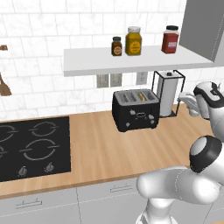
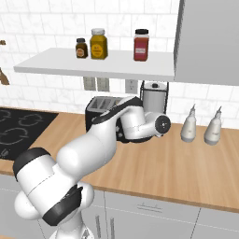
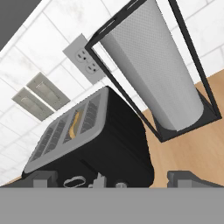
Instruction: Start the toaster. Once the lever pops up, take the bread to the plate on the dining counter.
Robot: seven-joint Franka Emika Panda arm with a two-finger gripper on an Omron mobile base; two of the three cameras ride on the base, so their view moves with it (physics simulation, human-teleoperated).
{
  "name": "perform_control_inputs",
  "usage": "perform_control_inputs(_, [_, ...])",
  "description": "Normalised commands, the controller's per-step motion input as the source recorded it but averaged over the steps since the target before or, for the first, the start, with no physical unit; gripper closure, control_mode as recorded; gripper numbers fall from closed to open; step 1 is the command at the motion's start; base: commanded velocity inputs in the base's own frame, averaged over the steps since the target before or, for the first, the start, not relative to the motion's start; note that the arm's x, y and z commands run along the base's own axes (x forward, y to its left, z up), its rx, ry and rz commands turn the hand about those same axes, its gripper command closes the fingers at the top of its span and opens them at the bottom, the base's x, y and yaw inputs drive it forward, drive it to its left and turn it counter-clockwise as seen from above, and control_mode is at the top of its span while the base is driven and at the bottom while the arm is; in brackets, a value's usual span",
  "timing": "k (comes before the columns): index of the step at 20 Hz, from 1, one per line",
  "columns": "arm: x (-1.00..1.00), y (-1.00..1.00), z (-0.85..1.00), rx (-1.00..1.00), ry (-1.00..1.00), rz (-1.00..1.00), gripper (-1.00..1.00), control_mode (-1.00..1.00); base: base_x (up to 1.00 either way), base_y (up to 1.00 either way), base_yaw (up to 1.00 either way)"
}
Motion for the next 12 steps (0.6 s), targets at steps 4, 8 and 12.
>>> perform_control_inputs(4, [0.0,0.0,0.0,0.0,0.0,0.0,-1.0,-1.0,0.0,0.0,0.0])
perform_control_inputs(8, [0.0,0.0,0.0,0.0,0.0,0.0,-1.0,-1.0,0.0,0.0,0.0])
perform_control_inputs(12, [0.0,0.0,0.0,0.0,0.0,0.0,-1.0,-1.0,0.0,0.0,0.0])
